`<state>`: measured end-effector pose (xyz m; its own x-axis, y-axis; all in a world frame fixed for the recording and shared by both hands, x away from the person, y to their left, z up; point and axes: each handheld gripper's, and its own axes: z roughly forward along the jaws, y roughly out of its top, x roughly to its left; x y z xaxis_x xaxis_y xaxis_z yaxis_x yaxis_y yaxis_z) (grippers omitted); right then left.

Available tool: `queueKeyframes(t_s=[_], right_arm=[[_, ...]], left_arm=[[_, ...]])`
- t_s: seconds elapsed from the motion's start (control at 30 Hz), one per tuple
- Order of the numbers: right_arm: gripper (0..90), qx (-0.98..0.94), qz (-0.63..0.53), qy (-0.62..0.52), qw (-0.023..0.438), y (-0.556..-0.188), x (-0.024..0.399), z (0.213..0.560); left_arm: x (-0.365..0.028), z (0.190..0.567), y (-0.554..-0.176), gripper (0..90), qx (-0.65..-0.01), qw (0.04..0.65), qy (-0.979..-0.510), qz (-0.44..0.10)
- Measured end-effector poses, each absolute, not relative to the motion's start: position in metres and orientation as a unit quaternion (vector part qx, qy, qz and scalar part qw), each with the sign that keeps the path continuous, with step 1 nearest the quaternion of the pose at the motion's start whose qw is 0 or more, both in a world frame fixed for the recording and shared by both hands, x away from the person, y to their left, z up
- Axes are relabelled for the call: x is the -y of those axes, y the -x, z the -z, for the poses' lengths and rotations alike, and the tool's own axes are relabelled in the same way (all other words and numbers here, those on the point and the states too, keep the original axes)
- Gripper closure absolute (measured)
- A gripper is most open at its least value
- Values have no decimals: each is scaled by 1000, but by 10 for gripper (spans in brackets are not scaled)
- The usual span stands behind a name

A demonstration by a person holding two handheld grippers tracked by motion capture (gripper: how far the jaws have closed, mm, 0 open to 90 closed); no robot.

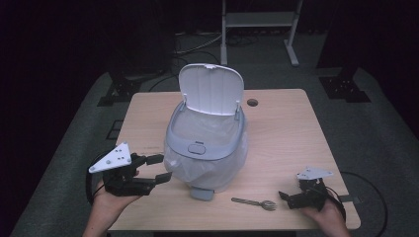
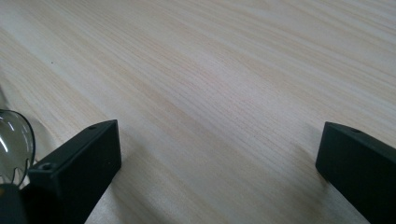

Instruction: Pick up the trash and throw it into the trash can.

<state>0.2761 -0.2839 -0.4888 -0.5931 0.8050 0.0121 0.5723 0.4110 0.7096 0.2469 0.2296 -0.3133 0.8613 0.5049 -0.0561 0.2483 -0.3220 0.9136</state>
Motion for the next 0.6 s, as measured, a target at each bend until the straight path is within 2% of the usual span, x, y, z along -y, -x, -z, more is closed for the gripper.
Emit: queueKeyframes(t_s=[0.17,0.4,0.6], right_arm=[[0,-823,-345,-418,168,-276,284,489],[0,-823,-345,-418,168,-276,284,489],[0,-823,-345,-419,168,-276,284,489]], left_arm=[[-235,324,-248,319,-247,527,-804,-120],[-239,343,-250,198,-269,510,-806,-133],[-240,360,-254,141,-281,493,-811,-140]])
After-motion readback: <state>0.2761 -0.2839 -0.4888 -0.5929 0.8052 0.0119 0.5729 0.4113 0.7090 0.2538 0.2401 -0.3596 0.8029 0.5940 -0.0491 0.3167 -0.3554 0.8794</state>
